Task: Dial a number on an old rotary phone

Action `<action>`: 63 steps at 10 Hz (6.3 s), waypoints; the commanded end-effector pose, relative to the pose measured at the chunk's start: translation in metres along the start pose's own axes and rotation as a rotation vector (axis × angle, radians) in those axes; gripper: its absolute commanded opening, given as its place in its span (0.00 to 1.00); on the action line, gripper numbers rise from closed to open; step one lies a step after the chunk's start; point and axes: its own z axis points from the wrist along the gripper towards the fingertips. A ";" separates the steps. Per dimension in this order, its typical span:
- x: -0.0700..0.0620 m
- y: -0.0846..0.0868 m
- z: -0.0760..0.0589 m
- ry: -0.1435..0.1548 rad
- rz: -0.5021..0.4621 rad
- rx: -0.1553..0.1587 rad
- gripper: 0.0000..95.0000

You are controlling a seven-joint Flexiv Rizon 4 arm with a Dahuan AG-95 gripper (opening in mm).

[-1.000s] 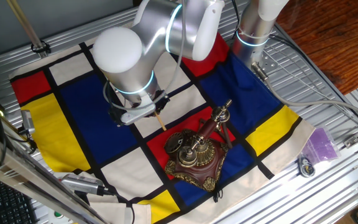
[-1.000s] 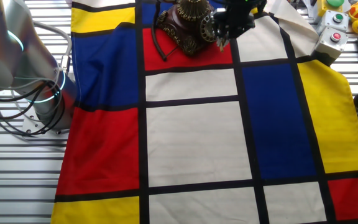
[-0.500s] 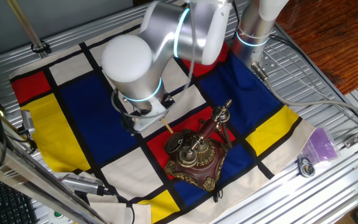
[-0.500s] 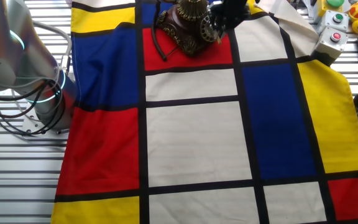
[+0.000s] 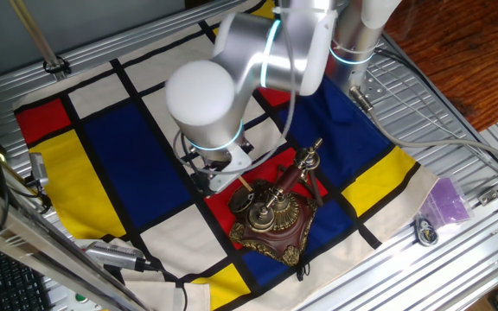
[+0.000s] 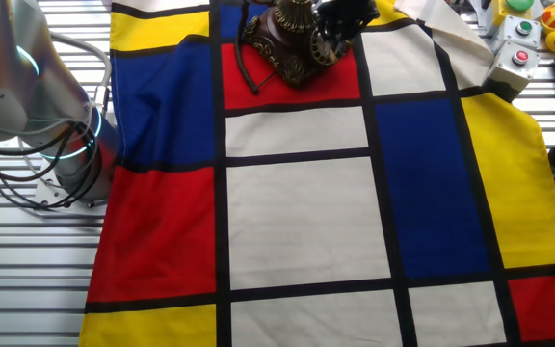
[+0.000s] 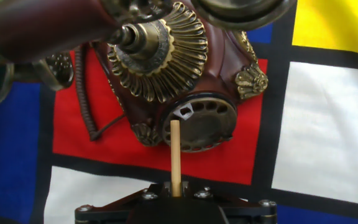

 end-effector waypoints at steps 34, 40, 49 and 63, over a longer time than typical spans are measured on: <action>-0.016 -0.015 0.000 0.079 0.064 -0.021 0.00; -0.016 -0.020 0.000 0.080 0.098 -0.021 0.00; -0.014 -0.028 0.002 0.083 0.117 -0.025 0.00; -0.020 -0.033 0.003 0.102 0.158 -0.042 0.00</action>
